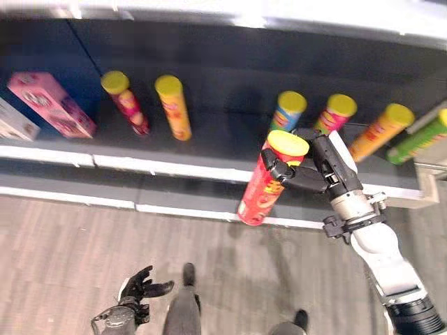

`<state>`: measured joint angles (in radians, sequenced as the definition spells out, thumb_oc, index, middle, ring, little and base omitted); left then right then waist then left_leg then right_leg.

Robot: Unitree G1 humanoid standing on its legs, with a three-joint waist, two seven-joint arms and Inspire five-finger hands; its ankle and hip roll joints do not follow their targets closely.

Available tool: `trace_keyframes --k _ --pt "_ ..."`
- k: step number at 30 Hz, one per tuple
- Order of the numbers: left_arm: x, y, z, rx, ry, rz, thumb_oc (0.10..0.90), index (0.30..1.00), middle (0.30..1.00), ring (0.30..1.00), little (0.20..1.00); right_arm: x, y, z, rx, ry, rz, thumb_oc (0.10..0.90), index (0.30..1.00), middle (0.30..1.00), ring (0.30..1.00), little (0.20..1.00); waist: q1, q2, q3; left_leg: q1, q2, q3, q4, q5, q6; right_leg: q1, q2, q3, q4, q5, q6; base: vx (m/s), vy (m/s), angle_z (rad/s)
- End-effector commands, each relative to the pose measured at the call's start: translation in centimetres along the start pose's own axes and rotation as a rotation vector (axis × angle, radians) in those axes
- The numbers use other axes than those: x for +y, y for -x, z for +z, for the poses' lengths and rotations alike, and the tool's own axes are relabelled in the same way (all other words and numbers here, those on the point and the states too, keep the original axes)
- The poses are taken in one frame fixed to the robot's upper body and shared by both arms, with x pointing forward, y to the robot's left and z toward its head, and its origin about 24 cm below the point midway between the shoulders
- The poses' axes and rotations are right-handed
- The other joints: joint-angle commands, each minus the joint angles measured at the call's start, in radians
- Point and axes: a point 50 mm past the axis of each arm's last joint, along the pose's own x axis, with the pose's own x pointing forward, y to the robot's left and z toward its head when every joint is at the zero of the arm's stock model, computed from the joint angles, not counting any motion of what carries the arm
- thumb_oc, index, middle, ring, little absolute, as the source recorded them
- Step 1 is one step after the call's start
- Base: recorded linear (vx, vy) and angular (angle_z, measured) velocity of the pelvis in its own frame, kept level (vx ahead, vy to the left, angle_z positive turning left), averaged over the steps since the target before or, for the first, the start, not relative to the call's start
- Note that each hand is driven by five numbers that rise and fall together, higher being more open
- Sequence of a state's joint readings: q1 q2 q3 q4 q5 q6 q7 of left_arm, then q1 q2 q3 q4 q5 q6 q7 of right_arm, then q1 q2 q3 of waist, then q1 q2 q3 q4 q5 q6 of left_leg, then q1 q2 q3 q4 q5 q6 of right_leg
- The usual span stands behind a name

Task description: Put the goods on the table back onto the shelves and tidy them up.

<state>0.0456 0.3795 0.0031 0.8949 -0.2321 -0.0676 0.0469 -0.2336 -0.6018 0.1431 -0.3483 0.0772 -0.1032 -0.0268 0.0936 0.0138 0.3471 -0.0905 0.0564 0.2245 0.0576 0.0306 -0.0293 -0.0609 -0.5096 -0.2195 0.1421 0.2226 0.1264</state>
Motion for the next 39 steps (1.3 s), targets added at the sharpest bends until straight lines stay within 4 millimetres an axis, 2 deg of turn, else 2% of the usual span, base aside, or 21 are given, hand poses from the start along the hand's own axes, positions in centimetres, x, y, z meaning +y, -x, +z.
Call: trace_keyframes --k 1,2,4,5,7,9,15,20,26,28,32,33,36,37,38,39 --pt "-0.2 1.2 -2.0 0.014 -0.048 -0.015 0.8 0.9 0.9 0.9 0.9 -4.4 -2.0 4.1 -0.245 0.182 -0.113 0.4 0.3 0.3 0.3 0.3 -0.036 0.034 -0.122 0.028 0.04 -0.099 -0.134 -0.004 -0.05 0.004 0.186 0.077 0.031 -0.202 0.054 0.03 0.154 0.16" --pt "-0.1 1.1 -1.9 0.014 -0.041 -0.008 0.8 0.9 0.9 0.9 0.9 -4.4 -2.0 4.2 -0.252 0.179 -0.118 0.4 0.3 0.3 0.3 0.3 -0.042 0.039 -0.113 0.032 0.032 -0.102 -0.137 -0.005 -0.044 -0.02 0.226 0.089 0.032 -0.215 0.051 0.04 0.171 0.33" --pt "-0.2 0.9 -1.5 0.0 -0.031 -0.007 0.8 0.9 0.9 0.9 0.9 -4.0 -2.3 4.7 -0.282 0.159 -0.113 0.4 0.3 0.3 0.3 0.3 -0.05 0.042 -0.094 0.038 0.023 -0.1 -0.142 -0.008 -0.044 -0.05 0.277 0.06 -0.008 -0.227 0.042 0.05 0.048 0.23" --pt "-0.4 0.8 -1.2 -0.011 -0.038 -0.015 0.8 0.9 0.9 0.9 0.9 -4.0 -2.2 4.7 -0.286 0.162 -0.108 0.4 0.3 0.3 0.3 0.3 -0.062 0.034 -0.085 0.041 0.01 -0.105 -0.141 -0.02 -0.042 -0.047 0.31 0.071 -0.091 -0.226 0.041 0.08 -0.022 0.18" --pt "-0.7 0.8 -1.0 -0.018 -0.005 -0.014 0.8 0.9 0.9 0.9 0.9 -3.9 -2.4 4.9 -0.298 0.163 -0.103 0.4 0.3 0.3 0.3 0.3 -0.065 0.025 -0.075 0.047 0.007 -0.117 -0.131 -0.024 -0.038 -0.053 0.329 0.134 -0.115 -0.208 0.05 0.1 -0.058 0.38" --pt "-1.6 1.0 -1.1 -0.028 0.021 -0.038 0.8 0.9 0.9 0.9 0.9 -3.4 -2.4 5.1 -0.307 0.145 -0.088 0.4 0.3 0.3 0.3 0.3 -0.061 0.009 -0.076 0.051 0.009 -0.123 -0.113 -0.035 -0.035 -0.027 0.332 0.134 -0.152 -0.19 0.046 0.12 -0.098 0.45" --pt "-2.5 1.5 -2.2 0.008 0.03 -0.067 0.8 0.9 0.9 0.9 0.9 -2.5 -2.3 5.2 -0.313 0.13 -0.04 0.4 0.3 0.3 0.3 0.3 -0.063 0.001 -0.094 0.071 0.025 -0.132 -0.12 -0.039 -0.043 0.028 0.333 0.105 -0.201 -0.193 0.046 0.09 -0.076 -0.13" --pt "-2.6 1.6 -2.4 0.011 0.027 -0.069 0.8 0.9 0.9 0.9 0.9 -2.2 -2.2 5.2 -0.317 0.117 -0.034 0.4 0.3 0.3 0.3 0.3 -0.064 -0.001 -0.103 0.087 0.027 -0.136 -0.13 -0.04 -0.045 0.048 0.334 0.102 -0.209 -0.199 0.047 0.05 -0.027 0.07" --pt "-2.6 1.6 -2.1 -0.004 0.005 -0.075 0.8 0.9 0.9 0.9 0.9 -1.9 -2.3 5.0 -0.31 0.107 -0.017 0.4 0.3 0.3 0.3 0.3 -0.067 -0.004 -0.107 0.099 0.023 -0.129 -0.138 -0.05 -0.04 0.057 0.325 0.101 -0.222 -0.189 0.056 -0.01 0.035 -0.02" --pt "-2.1 1.5 -1.8 -0.012 -0.004 -0.064 0.8 0.9 0.9 0.9 0.9 -1.6 -2.4 4.9 -0.304 0.098 0.0 0.4 0.3 0.3 0.3 0.3 -0.067 -0.012 -0.091 0.098 0.017 -0.115 -0.134 -0.059 -0.031 0.036 0.319 0.108 -0.215 -0.169 0.065 -0.12 0.098 -0.05" --pt "-1.3 1.3 -1.0 -0.039 -0.014 -0.05 0.8 0.9 0.9 0.9 0.9 -1.0 -2.8 5.1 -0.317 0.097 0.025 0.4 0.3 0.3 0.3 0.3 -0.059 -0.012 -0.055 0.07 0.025 -0.077 -0.103 -0.069 -0.017 -0.048 0.308 0.109 -0.106 -0.163 0.082 -0.16 0.03 -0.44" --pt "-0.5 1.0 -0.4 -0.046 -0.03 -0.024 0.8 0.9 0.9 0.9 0.9 -0.8 -3.3 5.4 -0.333 0.085 0.03 0.4 0.3 0.3 0.3 0.3 -0.049 -0.006 -0.034 0.035 0.051 -0.071 -0.063 -0.07 -0.02 -0.071 0.287 0.125 -0.057 -0.165 0.091 -0.17 -0.122 -0.64" --pt "0.5 0.9 -0.3 -0.046 -0.025 0.017 0.8 0.9 0.9 0.9 0.9 0.0 -3.9 5.6 -0.353 0.045 0.048 0.4 0.3 0.3 0.3 0.3 -0.016 -0.004 -0.038 -0.019 0.107 -0.063 -0.009 -0.072 -0.043 -0.037 0.185 0.044 -0.083 -0.104 0.082 -0.11 -0.245 -0.34" --pt "0.8 0.9 -0.3 -0.042 -0.006 0.024 0.8 0.9 0.9 0.9 0.9 -0.2 -4.0 5.6 -0.345 0.063 0.051 0.4 0.3 0.3 0.3 0.3 -0.001 -0.029 -0.048 -0.04 0.099 -0.074 0.012 -0.077 -0.056 -0.001 0.167 0.037 -0.142 -0.11 0.085 -0.01 -0.209 -0.46" --pt "0.8 0.9 -0.3 -0.042 -0.006 0.024 0.8 0.9 0.9 0.9 0.9 -0.2 -4.0 5.6 -0.345 0.063 0.051 0.4 0.3 0.3 0.3 0.3 -0.002 -0.03 -0.049 -0.042 0.098 -0.075 0.015 -0.078 -0.056 -0.001 0.166 0.036 -0.145 -0.109 0.086 0.03 -0.242 -0.18" --pt "1.0 1.1 -1.0 -0.019 0.002 0.03 0.8 0.9 0.9 0.9 0.9 -0.1 -4.3 5.7 -0.351 0.06 0.071 0.4 0.3 0.3 0.3 0.3 0.021 -0.056 -0.063 -0.057 0.099 -0.069 0.038 -0.08 -0.066 0.012 0.163 0.005 -0.184 -0.101 0.114 0.01 -0.206 0.27"
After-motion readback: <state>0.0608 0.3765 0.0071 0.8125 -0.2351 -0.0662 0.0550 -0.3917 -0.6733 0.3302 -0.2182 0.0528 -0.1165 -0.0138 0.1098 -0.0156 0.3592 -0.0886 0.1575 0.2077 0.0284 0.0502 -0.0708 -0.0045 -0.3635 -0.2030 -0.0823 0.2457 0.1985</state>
